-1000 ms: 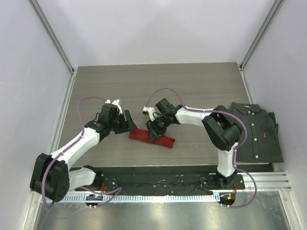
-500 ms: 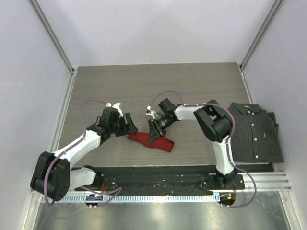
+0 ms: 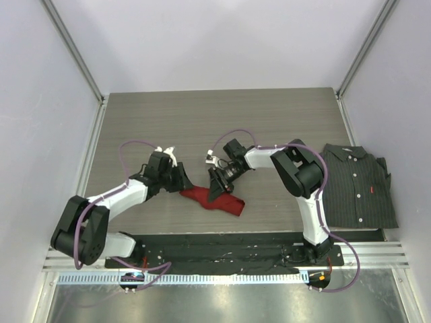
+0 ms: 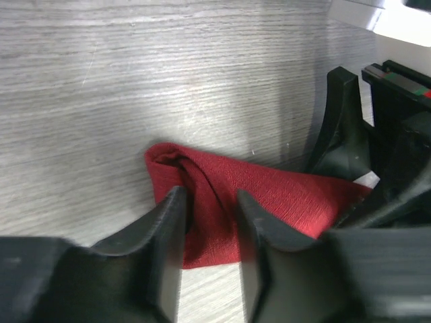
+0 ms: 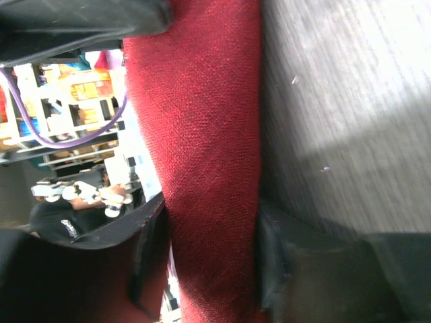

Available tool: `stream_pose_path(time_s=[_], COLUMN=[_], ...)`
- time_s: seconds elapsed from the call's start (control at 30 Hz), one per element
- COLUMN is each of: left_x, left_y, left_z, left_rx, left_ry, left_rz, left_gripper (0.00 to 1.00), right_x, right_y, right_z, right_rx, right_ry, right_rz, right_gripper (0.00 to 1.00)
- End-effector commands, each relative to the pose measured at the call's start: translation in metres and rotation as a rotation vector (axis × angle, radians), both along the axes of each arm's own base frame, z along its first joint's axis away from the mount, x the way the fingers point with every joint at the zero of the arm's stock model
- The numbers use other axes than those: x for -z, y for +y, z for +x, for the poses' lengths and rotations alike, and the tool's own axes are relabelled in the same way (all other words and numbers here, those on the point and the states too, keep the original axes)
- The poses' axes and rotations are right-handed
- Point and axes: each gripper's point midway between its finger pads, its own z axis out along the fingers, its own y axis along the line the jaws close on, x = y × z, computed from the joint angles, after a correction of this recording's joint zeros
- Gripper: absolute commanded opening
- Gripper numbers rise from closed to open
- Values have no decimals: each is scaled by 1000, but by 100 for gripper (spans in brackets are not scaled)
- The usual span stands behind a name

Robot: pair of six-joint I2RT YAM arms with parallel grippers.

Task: Fold the napkin, place the utensils inside, and roll it up
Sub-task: Roll the napkin with the utensil

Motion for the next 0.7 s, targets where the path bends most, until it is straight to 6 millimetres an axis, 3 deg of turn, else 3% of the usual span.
stream_pose_path(time_s=[0.0, 0.07, 0.1, 0.17, 0.2, 0.27, 0.37, 0.5, 0.67], left_x=[-2, -3, 0, -1, 0, 0, 3, 6, 8], left_y=[-8, -10, -10, -11, -11, -11, -11, -10, -13], left_z=[11, 14, 13, 16, 15, 17, 16, 14, 10], left_rx=[24, 21, 22, 21, 22, 25, 32, 31, 45], left_ry=[-41, -40, -23, -20, -5, 7, 46, 92, 143], left_rz=[-20, -20, -14, -14, -9, 1, 22, 37, 38], left_gripper=[33, 25, 19, 16, 13, 9, 6, 3, 2], right_x=[41, 31, 28, 13, 12, -5, -16, -51, -66], right_y=[-18, -17, -17, -16, -18, -17, -21, -21, -16], right_z=[7, 13, 17, 26, 32, 42, 56, 75, 76], right_rx=[32, 43, 51, 68, 80, 88, 102, 154, 124], right_ry=[-88, -135, -162, -228, -263, -345, -469, -661, -858], right_rz=[-187, -187, -192, -189, -210, -193, -209, -159, -119], right_gripper=[58, 67, 77, 84, 94, 100, 100, 99, 100])
